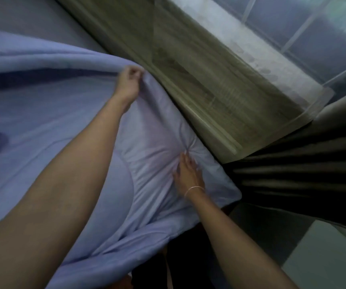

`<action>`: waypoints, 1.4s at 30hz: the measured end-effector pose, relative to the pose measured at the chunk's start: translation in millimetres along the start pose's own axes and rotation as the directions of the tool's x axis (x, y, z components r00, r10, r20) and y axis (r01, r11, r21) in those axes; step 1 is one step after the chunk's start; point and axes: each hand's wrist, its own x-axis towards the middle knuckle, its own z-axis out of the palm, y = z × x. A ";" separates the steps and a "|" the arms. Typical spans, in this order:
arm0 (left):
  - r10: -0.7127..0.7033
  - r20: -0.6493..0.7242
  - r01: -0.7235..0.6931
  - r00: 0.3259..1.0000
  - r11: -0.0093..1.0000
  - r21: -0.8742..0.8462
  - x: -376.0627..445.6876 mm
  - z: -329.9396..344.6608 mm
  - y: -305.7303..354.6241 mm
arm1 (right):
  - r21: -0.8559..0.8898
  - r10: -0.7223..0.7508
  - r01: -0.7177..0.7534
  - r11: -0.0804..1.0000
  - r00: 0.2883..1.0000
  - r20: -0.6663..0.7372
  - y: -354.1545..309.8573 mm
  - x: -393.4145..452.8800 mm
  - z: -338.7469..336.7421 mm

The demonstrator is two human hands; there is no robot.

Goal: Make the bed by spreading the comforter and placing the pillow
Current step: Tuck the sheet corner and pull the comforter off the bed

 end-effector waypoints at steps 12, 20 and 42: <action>0.102 -0.013 -0.084 0.995 0.881 0.466 -208.6 -62.1 -173.3 | -0.093 -0.178 0.195 0.976 0.970 0.169 42.9 -85.1 59.4; -0.160 -0.113 0.182 0.981 0.533 0.826 -332.0 -159.9 -261.1 | -0.203 -0.161 0.206 0.957 0.963 0.217 67.9 -116.9 93.4; -0.341 0.056 0.280 0.938 0.846 0.453 -557.0 -227.1 -305.5 | -0.462 -0.308 0.480 0.746 0.864 0.399 -80.2 -262.8 161.8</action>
